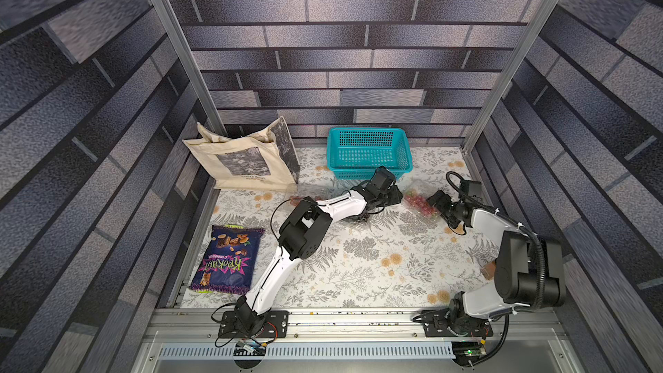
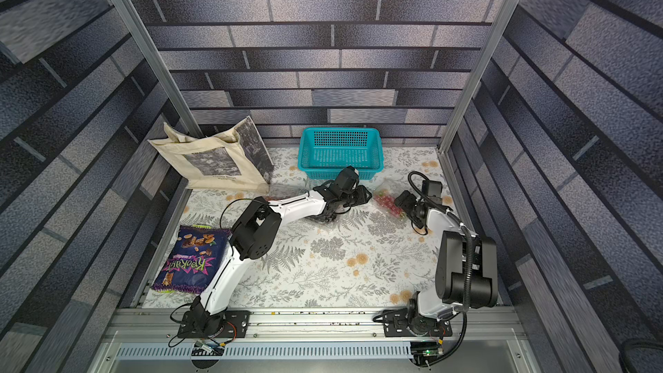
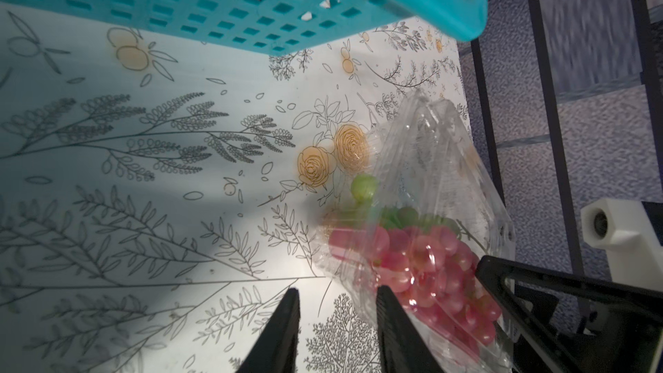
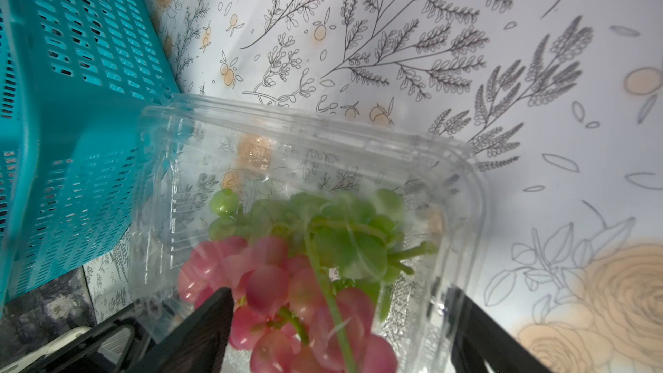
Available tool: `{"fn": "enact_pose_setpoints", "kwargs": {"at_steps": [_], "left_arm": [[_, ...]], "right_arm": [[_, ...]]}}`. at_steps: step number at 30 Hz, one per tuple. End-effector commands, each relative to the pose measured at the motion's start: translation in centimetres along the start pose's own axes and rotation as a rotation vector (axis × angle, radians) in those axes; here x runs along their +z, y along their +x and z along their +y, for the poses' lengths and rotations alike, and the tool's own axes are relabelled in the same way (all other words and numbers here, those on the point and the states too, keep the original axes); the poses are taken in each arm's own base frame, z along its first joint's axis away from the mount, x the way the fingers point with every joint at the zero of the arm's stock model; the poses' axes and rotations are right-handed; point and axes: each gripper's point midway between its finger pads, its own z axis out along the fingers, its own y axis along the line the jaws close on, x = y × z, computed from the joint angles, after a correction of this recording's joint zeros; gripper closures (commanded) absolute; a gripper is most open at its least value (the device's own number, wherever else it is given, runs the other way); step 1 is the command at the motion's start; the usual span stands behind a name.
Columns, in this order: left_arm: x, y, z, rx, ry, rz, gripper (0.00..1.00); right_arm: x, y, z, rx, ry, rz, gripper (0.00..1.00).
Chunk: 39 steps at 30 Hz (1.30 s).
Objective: Pack grapes into containers
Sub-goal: Close the packing box at the center of the board.
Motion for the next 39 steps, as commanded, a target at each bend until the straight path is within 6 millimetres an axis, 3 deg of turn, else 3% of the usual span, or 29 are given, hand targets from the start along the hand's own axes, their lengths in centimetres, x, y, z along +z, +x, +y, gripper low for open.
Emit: {"fn": "enact_pose_setpoints", "kwargs": {"at_steps": [1, 20, 39], "left_arm": [[0.6, 0.0, 0.6, -0.009, -0.018, -0.01, 0.62], [1.4, -1.4, -0.4, -0.013, 0.019, -0.059, 0.65], [2.2, -0.4, -0.7, -0.016, 0.042, -0.067, 0.74]], "right_arm": [[0.2, 1.4, -1.6, 0.006, 0.045, 0.039, 0.08], [0.6, 1.4, -1.9, -0.005, 0.054, 0.043, 0.08], [1.0, 1.4, -1.9, -0.012, 0.057, 0.047, 0.09]]}}
